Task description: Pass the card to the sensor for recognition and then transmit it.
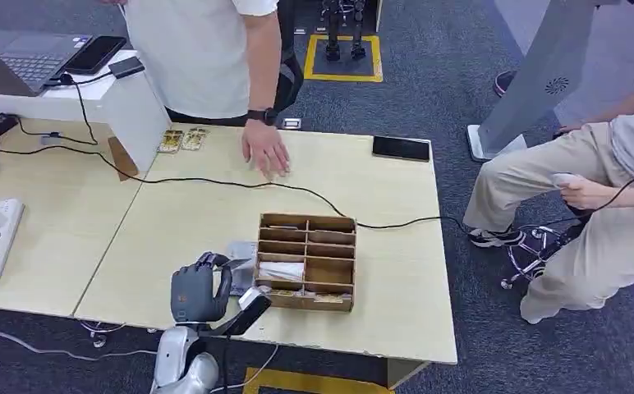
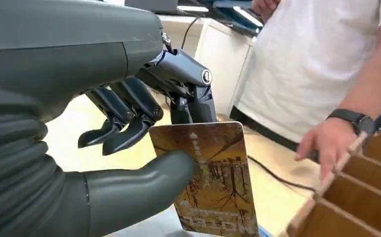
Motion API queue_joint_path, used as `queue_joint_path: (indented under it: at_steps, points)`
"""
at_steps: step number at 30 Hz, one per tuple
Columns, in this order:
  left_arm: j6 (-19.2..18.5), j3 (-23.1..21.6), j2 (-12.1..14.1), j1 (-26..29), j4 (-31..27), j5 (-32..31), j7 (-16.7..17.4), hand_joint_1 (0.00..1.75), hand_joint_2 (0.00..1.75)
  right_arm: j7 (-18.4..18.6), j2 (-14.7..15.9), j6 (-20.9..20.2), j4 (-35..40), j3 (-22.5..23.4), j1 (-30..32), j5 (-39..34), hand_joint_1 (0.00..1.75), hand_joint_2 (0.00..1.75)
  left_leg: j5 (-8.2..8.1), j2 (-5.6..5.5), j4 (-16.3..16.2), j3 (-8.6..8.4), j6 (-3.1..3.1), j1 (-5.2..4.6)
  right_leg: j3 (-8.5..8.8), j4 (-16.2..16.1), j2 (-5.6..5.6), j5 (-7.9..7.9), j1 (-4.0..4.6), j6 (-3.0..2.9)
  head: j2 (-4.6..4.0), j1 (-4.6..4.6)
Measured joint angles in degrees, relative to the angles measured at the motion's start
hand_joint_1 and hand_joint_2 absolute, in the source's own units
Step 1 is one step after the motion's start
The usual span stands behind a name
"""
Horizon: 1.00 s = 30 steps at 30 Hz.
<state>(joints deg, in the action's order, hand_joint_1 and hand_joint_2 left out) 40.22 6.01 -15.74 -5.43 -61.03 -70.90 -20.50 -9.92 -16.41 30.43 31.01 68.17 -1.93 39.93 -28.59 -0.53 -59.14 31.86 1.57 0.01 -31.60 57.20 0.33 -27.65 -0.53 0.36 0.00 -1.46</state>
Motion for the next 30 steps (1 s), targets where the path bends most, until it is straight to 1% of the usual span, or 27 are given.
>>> queue_joint_path:
  at_steps: [7, 13, 18, 24, 30]
  points:
    - [0.13, -2.50, 0.37, -0.41, 3.17, 2.12, 0.77, 1.75, 1.75, 0.13, -0.02, -0.81, 0.02, 0.17, 0.00, 0.83, 0.00, 1.75, 0.00, 0.00, 0.00, -0.02, 0.00, -0.01, 0.02, 0.00, 0.00, 0.00, 0.00, 0.00, 0.00, 0.00]
    - [0.11, -5.95, 1.05, -1.07, 6.52, 4.11, 3.39, 1.75, 1.75, 0.24, -0.02, -1.20, 0.02, 0.17, -0.01, 0.92, 0.00, 1.75, 0.00, -0.02, 0.00, -0.05, 0.00, -0.01, 0.06, 0.00, -0.04, 0.00, -0.01, 0.00, 0.00, 0.00]
    - [-0.20, -9.62, 2.32, -1.94, 9.40, 5.44, 5.29, 1.75, 1.75, 0.33, -0.02, -1.27, 0.00, 0.20, -0.02, 0.94, 0.00, 1.75, 0.01, -0.02, 0.00, -0.10, 0.00, -0.01, 0.12, 0.00, -0.05, 0.00, -0.01, 0.00, -0.02, 0.00]
    - [-0.81, -12.55, 3.46, -2.62, 10.98, 6.78, 6.60, 1.75, 1.75, 0.39, -0.02, -1.27, 0.00, 0.35, -0.03, 1.01, 0.00, 1.75, 0.01, -0.05, 0.00, -0.13, 0.00, -0.01, 0.16, 0.00, -0.07, 0.00, -0.01, 0.00, 0.00, 0.00]
    - [-0.09, -15.26, 4.61, -3.02, 11.41, 8.94, 8.44, 1.75, 1.75, 0.37, -0.02, -1.20, -0.02, 0.52, -0.05, 1.01, 0.00, 1.75, 0.01, -0.05, 0.00, -0.17, 0.01, -0.01, 0.21, 0.00, -0.08, 0.00, -0.01, 0.00, 0.00, 0.00]
